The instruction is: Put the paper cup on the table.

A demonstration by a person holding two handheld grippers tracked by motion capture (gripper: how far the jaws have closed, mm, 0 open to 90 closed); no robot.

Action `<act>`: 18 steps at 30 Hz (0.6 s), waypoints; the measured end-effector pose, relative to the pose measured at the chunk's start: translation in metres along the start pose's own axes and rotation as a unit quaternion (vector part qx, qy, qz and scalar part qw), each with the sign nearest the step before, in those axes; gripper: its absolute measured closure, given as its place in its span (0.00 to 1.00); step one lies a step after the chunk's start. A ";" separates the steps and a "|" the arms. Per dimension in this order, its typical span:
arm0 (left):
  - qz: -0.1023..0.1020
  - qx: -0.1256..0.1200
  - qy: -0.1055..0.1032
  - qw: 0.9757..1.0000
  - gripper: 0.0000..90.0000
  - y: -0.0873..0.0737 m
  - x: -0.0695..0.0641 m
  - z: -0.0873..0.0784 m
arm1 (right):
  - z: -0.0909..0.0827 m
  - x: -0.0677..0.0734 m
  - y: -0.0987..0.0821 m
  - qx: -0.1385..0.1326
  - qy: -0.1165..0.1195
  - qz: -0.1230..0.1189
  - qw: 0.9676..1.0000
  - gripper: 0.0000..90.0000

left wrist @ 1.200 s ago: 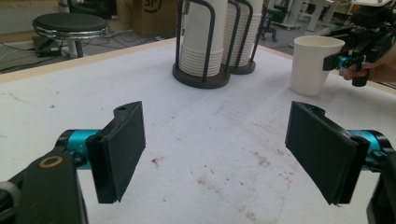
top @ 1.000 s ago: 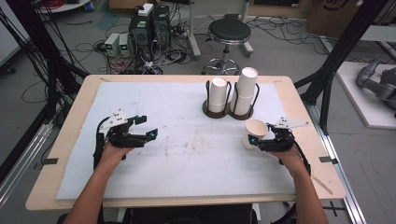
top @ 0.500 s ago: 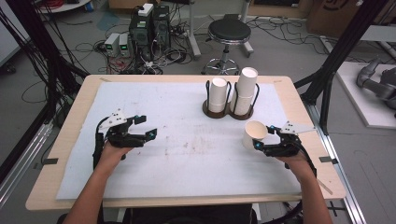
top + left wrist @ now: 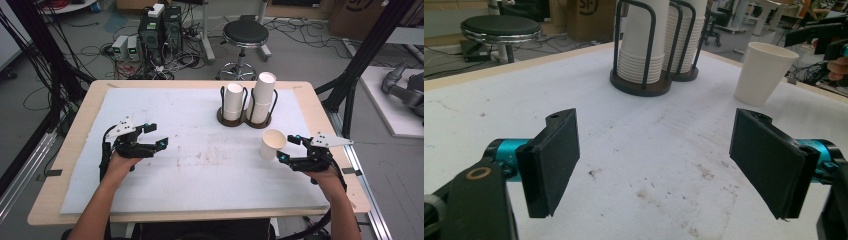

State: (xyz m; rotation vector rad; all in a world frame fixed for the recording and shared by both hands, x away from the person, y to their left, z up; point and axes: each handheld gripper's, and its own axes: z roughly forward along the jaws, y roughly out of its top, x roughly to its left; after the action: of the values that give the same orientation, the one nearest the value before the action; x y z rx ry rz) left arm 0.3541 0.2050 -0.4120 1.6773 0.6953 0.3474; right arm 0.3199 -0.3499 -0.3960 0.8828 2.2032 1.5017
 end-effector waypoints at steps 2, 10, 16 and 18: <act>0.001 0.000 -0.001 1.000 0.22 0.000 0.001 -0.001 | -0.001 0.004 0.005 -0.008 0.004 -0.004 1.000 0.22; -0.003 -0.021 -0.015 1.000 0.22 0.003 0.000 -0.002 | 0.007 0.024 0.027 -0.030 0.009 -0.028 0.999 0.22; -0.001 -0.028 -0.012 1.000 0.22 0.005 -0.001 -0.002 | 0.012 0.031 0.036 -0.043 0.005 -0.032 0.999 0.22; 0.001 -0.029 -0.011 1.000 0.22 0.005 -0.002 -0.002 | 0.013 0.031 0.036 -0.041 0.002 -0.031 0.999 0.22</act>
State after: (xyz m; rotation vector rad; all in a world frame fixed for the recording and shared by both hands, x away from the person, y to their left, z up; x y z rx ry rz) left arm 0.3533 0.2046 -0.4063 1.6241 0.6612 0.3467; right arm 0.3148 -0.3110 -0.3656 0.7781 2.1349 1.5542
